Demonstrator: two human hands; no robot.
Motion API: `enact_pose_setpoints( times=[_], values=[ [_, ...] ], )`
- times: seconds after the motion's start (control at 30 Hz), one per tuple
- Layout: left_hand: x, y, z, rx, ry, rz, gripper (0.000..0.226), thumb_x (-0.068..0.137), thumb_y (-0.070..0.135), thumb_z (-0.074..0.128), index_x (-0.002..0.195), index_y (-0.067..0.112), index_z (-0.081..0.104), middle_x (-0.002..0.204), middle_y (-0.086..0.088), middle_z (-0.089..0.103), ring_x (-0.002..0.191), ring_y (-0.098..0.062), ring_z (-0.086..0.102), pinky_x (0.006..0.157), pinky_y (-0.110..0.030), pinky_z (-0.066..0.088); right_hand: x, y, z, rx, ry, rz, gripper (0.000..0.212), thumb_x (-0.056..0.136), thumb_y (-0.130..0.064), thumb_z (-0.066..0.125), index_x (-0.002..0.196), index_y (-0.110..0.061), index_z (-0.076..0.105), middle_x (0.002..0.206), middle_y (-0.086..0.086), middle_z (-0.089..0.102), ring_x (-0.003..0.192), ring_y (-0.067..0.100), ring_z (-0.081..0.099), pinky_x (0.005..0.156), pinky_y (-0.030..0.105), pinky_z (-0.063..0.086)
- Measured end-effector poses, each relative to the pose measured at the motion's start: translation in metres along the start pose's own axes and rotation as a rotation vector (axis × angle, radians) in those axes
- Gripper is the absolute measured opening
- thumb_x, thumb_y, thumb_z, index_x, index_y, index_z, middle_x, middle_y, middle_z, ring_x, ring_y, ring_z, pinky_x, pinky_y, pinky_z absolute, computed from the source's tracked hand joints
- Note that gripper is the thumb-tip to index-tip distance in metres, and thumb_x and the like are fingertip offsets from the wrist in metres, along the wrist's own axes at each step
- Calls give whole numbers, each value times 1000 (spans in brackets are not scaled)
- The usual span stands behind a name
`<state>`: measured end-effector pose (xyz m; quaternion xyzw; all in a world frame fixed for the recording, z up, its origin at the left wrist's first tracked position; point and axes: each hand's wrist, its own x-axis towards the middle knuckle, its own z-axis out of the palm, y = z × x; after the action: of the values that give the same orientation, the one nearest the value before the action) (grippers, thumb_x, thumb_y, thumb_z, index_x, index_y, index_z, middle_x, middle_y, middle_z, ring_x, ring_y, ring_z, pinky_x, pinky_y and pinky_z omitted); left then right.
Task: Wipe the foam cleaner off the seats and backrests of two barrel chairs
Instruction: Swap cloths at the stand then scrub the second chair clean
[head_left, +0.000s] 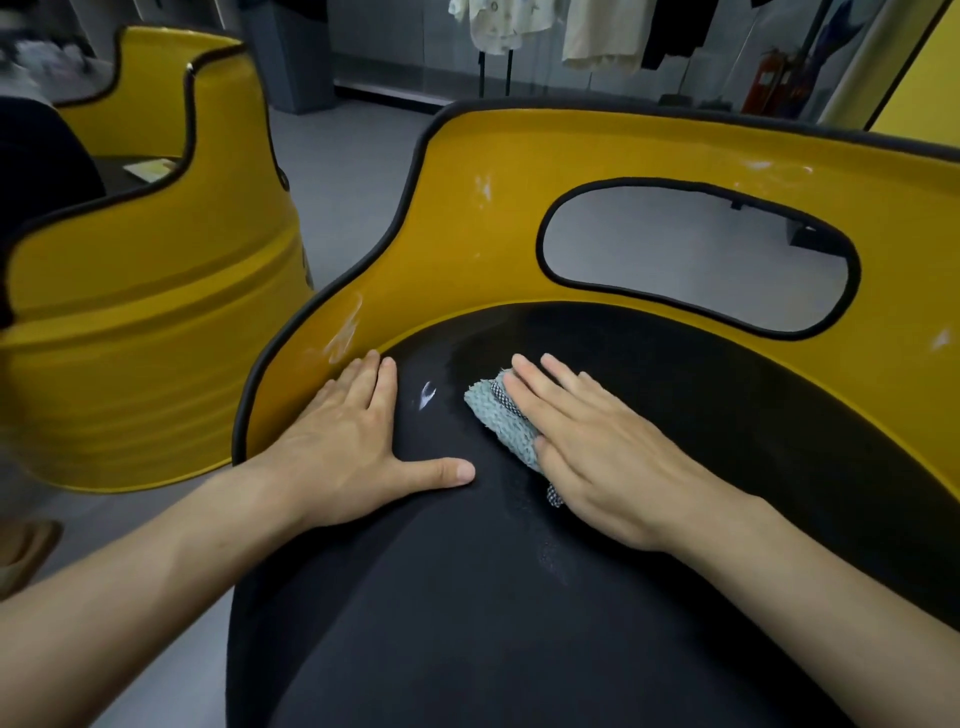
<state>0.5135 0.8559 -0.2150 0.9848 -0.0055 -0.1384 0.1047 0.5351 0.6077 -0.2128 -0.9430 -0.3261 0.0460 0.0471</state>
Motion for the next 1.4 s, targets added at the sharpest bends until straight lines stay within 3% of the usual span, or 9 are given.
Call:
enact_pose_setpoints(
  times=[0.17,0.27,0.4,0.6,0.73,0.9,1.0,1.2,1.4],
  values=[
    [2,-3,3,6,9,13,155,44,111,21,159,18,-21,168,-2,-22,155,-15,-17,126,-35,-4,-10,-1,2,-51,-98,46,63,103,-59,10,153,-42,-23,160,-24,-26,148,3,-26,125,39,-7],
    [2,-3,2,6,0,10,149,51,108,26,159,18,-22,168,-1,-24,155,-15,-18,126,-34,-5,-23,2,-4,-63,-164,66,61,95,-69,4,145,-57,-27,156,-29,-31,145,2,-31,122,41,-16],
    [1,-2,2,4,-5,10,145,54,104,28,158,18,-24,167,-1,-26,154,-16,-20,126,-35,-6,-17,5,-4,-59,-202,157,56,99,-63,3,145,-58,-28,155,-29,-33,146,5,-30,122,47,-15],
    [0,-4,3,-9,8,27,144,56,105,28,158,19,-24,167,0,-26,154,-15,-21,125,-34,-7,74,59,-8,-26,-60,416,55,105,-52,7,158,-42,-5,168,-12,-6,155,24,-5,118,68,-5],
    [-2,-4,3,-20,14,33,144,55,103,28,158,17,-23,167,0,-26,154,-14,-21,126,-34,-7,58,24,2,17,-10,302,53,108,-43,12,160,-39,3,168,-14,-1,155,18,-4,119,66,-6],
    [-1,-5,1,-18,-12,38,146,53,105,30,157,18,-26,166,0,-29,153,-13,-24,125,-34,-8,-7,-31,5,-34,-101,29,59,98,-54,-6,156,-47,-13,164,-23,-16,152,9,-20,121,57,-12],
    [-1,-5,1,-11,-23,35,148,50,106,29,157,19,-27,165,1,-30,152,-13,-25,125,-33,-8,4,-24,5,-83,-90,70,53,104,-52,-1,154,-49,-15,164,-24,-15,153,14,-17,120,61,-10],
    [-4,-1,-2,-20,-26,20,144,54,101,33,158,19,-24,166,0,-29,153,-13,-23,124,-33,-9,74,11,-5,-12,-72,288,53,108,-44,12,160,-40,2,168,-13,0,155,27,-9,116,70,-7],
    [-4,-5,1,-34,-20,32,147,51,104,32,158,20,-24,166,1,-28,153,-13,-24,124,-33,-9,-9,-39,-1,-37,-90,129,55,105,-49,2,158,-42,-6,167,-17,-7,153,18,-17,120,62,-9]
  ],
)
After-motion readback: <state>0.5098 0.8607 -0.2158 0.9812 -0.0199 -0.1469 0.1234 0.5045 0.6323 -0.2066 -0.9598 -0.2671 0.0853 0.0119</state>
